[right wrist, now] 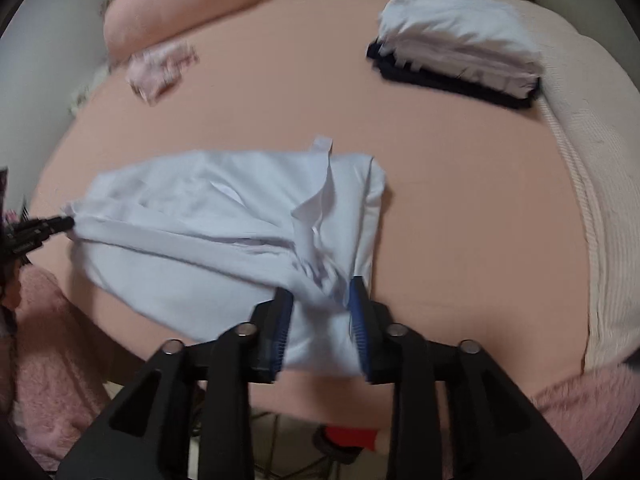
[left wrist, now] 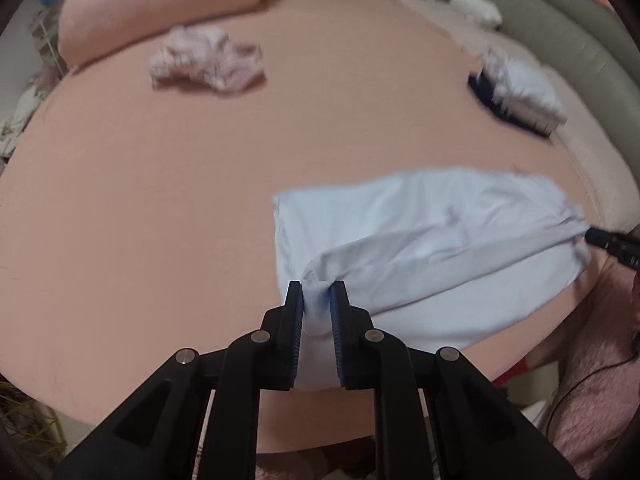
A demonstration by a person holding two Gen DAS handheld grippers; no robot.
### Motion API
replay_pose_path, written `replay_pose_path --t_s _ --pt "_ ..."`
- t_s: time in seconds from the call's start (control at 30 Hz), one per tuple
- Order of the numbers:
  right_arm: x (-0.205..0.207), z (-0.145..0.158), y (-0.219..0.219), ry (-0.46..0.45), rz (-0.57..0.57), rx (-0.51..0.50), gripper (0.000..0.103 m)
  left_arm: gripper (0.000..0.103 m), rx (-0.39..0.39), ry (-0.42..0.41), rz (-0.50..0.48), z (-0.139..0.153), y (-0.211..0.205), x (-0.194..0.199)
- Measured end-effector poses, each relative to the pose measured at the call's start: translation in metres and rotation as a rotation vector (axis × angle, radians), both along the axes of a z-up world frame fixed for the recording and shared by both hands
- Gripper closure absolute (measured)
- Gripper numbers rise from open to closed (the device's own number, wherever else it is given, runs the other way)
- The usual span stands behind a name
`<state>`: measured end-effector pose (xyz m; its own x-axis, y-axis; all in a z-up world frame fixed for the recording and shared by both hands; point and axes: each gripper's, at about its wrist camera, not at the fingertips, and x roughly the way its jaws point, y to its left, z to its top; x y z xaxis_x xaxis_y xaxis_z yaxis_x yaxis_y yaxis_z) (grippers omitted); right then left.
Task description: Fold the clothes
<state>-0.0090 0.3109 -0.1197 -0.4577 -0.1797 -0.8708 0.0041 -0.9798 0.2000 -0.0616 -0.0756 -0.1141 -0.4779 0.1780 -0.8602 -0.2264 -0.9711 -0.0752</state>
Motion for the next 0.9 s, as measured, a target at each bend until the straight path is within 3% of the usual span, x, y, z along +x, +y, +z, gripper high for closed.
replay_pose_path --t_s 0.07,0.1,0.27,0.4,0.53,0.67,0.8,0.9 --pt "0.008 0.011 0.006 0.026 -0.031 -0.013 0.064 0.067 0.004 0.051 -0.011 0.014 0.016 0.004" --pt "0.011 0.016 0.010 0.034 -0.049 -0.016 0.064 0.066 0.006 0.062 -0.036 0.017 0.028 0.004" --pt "0.012 0.012 0.033 0.004 -0.189 -0.063 0.064 0.066 0.057 0.036 -0.208 0.001 0.112 0.002" --pt "-0.004 -0.004 0.028 -0.008 -0.181 -0.124 0.064 0.066 0.066 -0.013 -0.304 -0.021 0.181 -0.010" --pt "-0.005 -0.013 0.019 -0.011 -0.133 -0.179 0.065 0.066 0.095 -0.032 -0.331 -0.029 0.223 -0.017" --pt "0.006 -0.020 0.012 -0.026 -0.079 -0.137 0.074 0.066 0.154 -0.070 -0.376 -0.036 0.247 -0.014" --pt "0.008 -0.021 0.027 -0.009 -0.122 -0.240 0.074 0.066 0.170 -0.098 -0.406 -0.045 0.262 -0.006" --pt "0.002 -0.026 0.036 -0.014 -0.166 -0.260 0.072 0.066 0.188 -0.110 -0.389 -0.050 0.262 -0.004"
